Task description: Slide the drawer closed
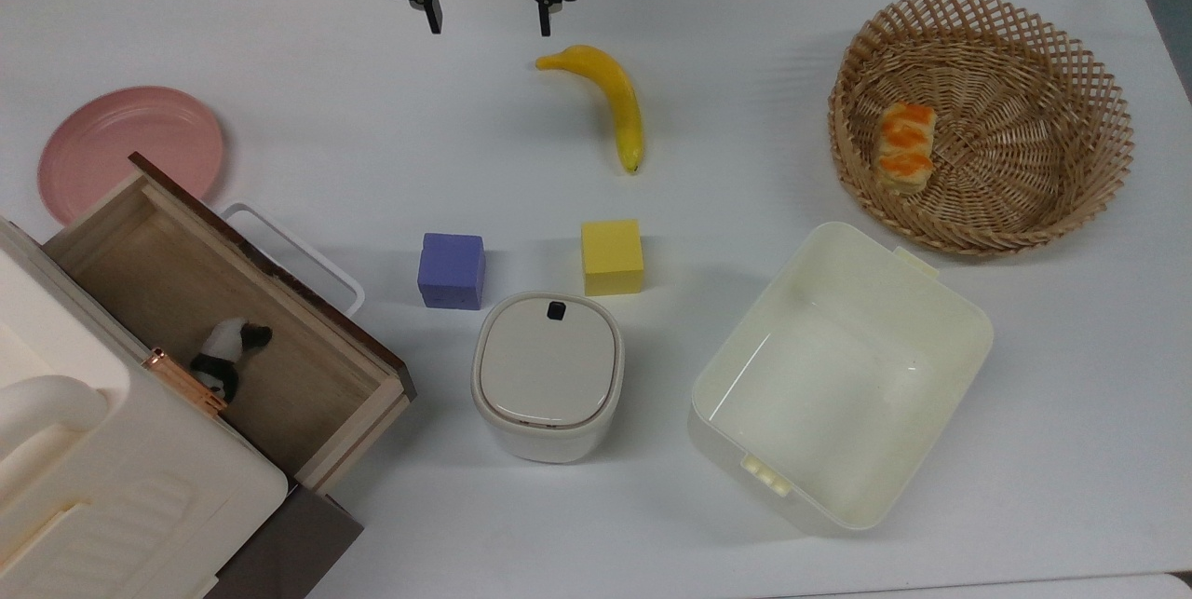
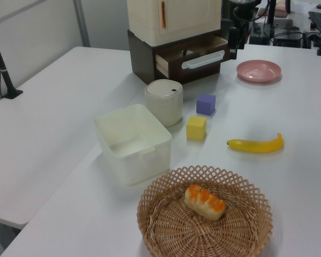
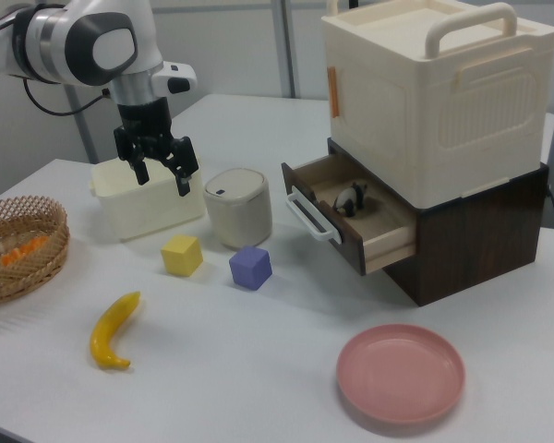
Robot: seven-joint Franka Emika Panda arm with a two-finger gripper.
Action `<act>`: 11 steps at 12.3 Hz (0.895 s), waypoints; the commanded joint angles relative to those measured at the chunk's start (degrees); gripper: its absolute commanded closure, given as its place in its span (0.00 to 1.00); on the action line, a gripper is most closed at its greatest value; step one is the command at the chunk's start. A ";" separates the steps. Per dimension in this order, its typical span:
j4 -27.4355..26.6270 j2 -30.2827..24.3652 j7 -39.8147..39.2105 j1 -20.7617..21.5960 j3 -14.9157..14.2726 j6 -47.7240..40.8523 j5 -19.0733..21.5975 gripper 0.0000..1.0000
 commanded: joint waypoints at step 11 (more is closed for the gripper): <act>0.95 1.35 2.24 0.07 -0.42 -2.10 -0.15 0.61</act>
